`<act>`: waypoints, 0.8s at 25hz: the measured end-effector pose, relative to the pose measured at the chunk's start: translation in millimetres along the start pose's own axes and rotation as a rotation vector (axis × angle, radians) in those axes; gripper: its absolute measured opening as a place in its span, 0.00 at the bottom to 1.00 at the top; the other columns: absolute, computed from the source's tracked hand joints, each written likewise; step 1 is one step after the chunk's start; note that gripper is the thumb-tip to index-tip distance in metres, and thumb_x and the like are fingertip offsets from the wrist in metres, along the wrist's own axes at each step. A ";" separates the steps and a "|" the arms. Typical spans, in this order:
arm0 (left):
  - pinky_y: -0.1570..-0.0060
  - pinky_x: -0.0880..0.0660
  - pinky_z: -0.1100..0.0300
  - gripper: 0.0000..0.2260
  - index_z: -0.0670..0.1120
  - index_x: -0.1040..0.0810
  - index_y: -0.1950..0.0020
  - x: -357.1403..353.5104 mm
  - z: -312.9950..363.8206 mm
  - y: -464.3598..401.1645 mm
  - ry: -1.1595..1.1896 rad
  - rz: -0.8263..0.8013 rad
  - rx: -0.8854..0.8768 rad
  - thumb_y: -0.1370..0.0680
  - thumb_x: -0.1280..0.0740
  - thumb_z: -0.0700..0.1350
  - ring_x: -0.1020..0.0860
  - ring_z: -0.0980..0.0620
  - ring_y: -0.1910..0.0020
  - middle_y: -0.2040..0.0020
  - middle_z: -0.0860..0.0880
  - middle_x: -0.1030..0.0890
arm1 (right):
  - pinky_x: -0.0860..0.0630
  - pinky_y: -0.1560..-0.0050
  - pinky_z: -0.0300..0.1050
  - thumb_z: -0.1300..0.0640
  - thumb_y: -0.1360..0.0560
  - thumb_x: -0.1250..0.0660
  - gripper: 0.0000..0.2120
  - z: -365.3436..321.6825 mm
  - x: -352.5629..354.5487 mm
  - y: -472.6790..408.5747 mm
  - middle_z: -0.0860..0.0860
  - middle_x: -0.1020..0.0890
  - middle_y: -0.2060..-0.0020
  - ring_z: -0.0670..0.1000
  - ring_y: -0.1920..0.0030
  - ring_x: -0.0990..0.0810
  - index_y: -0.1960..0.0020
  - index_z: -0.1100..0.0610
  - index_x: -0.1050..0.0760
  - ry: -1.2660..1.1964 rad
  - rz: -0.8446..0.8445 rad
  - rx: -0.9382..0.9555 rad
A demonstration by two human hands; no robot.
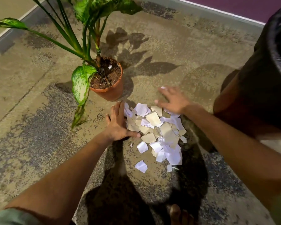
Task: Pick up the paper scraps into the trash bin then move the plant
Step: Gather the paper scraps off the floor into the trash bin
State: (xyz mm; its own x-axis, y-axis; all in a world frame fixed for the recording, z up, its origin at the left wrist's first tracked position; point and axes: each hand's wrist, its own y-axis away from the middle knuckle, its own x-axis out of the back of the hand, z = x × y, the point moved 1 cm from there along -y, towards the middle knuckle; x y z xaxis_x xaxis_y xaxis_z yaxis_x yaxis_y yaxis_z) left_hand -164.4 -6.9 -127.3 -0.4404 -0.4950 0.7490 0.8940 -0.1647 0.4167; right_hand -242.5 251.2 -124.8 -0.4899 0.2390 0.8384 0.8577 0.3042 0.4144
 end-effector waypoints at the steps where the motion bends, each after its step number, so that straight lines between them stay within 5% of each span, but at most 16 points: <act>1: 0.25 0.59 0.39 0.66 0.47 0.59 0.22 1.7 7.5 -2.4 -0.010 0.016 -0.066 0.47 0.27 0.70 0.56 0.44 0.22 0.21 0.45 0.53 | 0.47 0.24 0.63 0.22 0.31 0.57 0.43 -15.2 -8.7 9.0 0.52 0.46 0.20 0.60 0.21 0.49 0.22 0.41 0.52 0.072 -0.051 0.066; 4: 0.25 0.43 0.48 0.51 0.44 0.45 0.23 -2.0 32.0 -3.2 0.005 -0.005 -0.243 0.38 0.20 0.50 0.40 0.41 0.26 0.25 0.40 0.39 | 0.38 0.27 0.56 0.29 0.26 0.44 0.37 -39.8 -30.0 39.1 0.51 0.42 0.22 0.58 0.24 0.42 0.22 0.41 0.48 0.178 -0.058 0.110; 7: 0.34 0.36 0.60 0.35 0.42 0.32 0.28 -4.4 52.2 1.0 -0.009 -0.002 -0.403 0.32 0.23 0.39 0.30 0.42 0.33 0.32 0.40 0.29 | 0.27 0.42 0.47 0.47 0.23 0.34 0.26 -41.6 -31.4 61.8 0.53 0.24 0.36 0.57 0.36 0.25 0.27 0.45 0.35 0.219 0.106 0.059; 12: 0.48 0.29 0.64 0.23 0.48 0.22 0.37 18.8 83.7 0.3 -0.230 -0.083 -0.408 0.31 0.25 0.42 0.22 0.50 0.45 0.38 0.48 0.21 | 0.28 0.54 0.46 0.61 0.24 0.35 0.13 -20.6 -5.2 98.9 0.54 0.17 0.52 0.58 0.48 0.20 0.41 0.52 0.23 0.195 0.232 -0.061; 15: 0.53 0.26 0.60 0.20 0.49 0.19 0.41 39.1 107.5 3.3 -0.279 -0.080 -0.392 0.32 0.23 0.46 0.21 0.51 0.50 0.43 0.49 0.18 | 0.23 0.50 0.48 0.59 0.22 0.35 0.12 -17.5 22.7 125.4 0.56 0.16 0.51 0.59 0.49 0.19 0.40 0.53 0.22 0.092 0.286 -0.151; 18: 0.66 0.31 0.67 0.16 0.49 0.17 0.47 58.4 140.0 13.6 -0.281 -0.049 -0.407 0.33 0.22 0.48 0.22 0.60 0.65 0.55 0.51 0.16 | 0.22 0.45 0.53 0.56 0.21 0.36 0.12 -27.1 56.5 149.1 0.56 0.17 0.46 0.59 0.46 0.20 0.38 0.51 0.23 0.000 0.313 -0.187; 20: 0.67 0.30 0.68 0.17 0.49 0.17 0.48 71.0 166.7 23.9 -0.257 -0.036 -0.394 0.34 0.21 0.50 0.23 0.63 0.66 0.60 0.53 0.17 | 0.24 0.42 0.51 0.55 0.21 0.35 0.13 -41.3 81.1 168.9 0.53 0.17 0.43 0.57 0.42 0.21 0.36 0.49 0.24 -0.061 0.409 -0.165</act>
State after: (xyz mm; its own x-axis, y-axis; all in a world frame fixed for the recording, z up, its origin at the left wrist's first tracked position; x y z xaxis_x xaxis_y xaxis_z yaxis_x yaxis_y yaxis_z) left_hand -188.2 96.3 21.7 -0.4330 -0.2640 0.8618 0.8194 -0.5136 0.2544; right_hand -130.9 283.9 27.8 -0.1087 0.3644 0.9249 0.9939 0.0228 0.1078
